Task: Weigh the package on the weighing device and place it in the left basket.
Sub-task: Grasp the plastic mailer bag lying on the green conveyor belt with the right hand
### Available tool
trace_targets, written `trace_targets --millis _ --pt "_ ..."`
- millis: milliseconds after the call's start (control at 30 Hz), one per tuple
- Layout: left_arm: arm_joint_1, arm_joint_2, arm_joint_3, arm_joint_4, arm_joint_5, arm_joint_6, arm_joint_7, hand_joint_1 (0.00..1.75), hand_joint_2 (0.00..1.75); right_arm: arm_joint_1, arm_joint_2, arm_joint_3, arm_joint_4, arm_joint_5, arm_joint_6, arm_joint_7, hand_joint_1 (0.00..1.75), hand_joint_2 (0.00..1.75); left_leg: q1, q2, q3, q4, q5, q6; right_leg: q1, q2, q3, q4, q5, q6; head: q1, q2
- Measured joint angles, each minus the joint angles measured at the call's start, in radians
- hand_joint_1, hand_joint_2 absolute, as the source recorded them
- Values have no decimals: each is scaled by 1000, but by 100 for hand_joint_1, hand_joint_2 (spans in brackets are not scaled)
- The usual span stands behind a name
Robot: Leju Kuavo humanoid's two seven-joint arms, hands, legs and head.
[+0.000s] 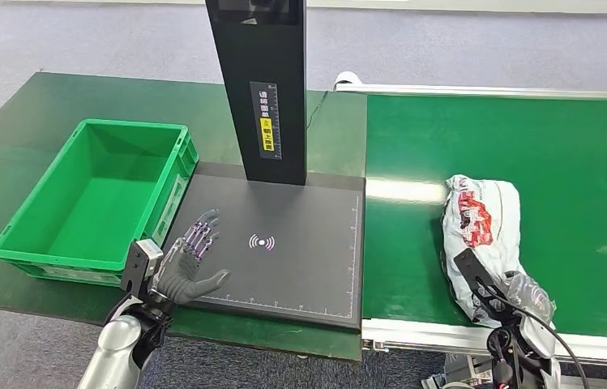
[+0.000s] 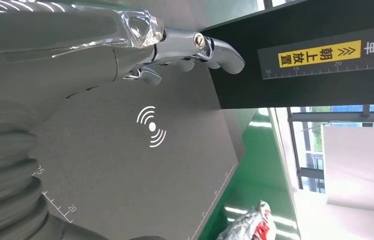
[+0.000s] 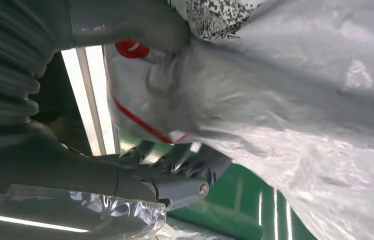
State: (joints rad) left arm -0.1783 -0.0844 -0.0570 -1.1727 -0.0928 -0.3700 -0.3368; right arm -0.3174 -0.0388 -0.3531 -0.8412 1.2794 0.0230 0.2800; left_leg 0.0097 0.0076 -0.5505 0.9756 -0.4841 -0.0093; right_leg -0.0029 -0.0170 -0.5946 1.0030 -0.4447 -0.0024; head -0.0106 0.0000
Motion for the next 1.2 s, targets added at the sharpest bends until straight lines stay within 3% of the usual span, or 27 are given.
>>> trace_targets --millis 500,767,867,1067,1200 --pt "0 0 0 5 1 0 0 0 175 -10 -5 4 23 -9 8 -10 175 175 0 0 0 0 0 0 0 0 0 0 0 0 0 0" --pt "9 -5 0 3 2 -1 3 0 175 -8 -3 11 22 -69 -3 -69 175 175 0 0 0 0 0 0 0 0 0 0 0 0 0 0" --pt "28 -5 4 -13 2 0 2 0 175 0 8 12 2 -159 -65 -167 175 175 0 1 0 0 0 0 0 0 0 0 0 0 0 0" --pt "70 -5 24 -62 8 -2 -20 0 175 20 50 14 -170 -495 -217 -483 175 175 0 0 -1 0 0 0 0 0 -1 0 0 0 0 0" --pt "71 -3 27 -65 15 -3 -44 0 175 49 80 34 -308 -562 -302 -636 175 175 0 0 -1 0 0 0 0 0 -1 0 0 0 0 0"
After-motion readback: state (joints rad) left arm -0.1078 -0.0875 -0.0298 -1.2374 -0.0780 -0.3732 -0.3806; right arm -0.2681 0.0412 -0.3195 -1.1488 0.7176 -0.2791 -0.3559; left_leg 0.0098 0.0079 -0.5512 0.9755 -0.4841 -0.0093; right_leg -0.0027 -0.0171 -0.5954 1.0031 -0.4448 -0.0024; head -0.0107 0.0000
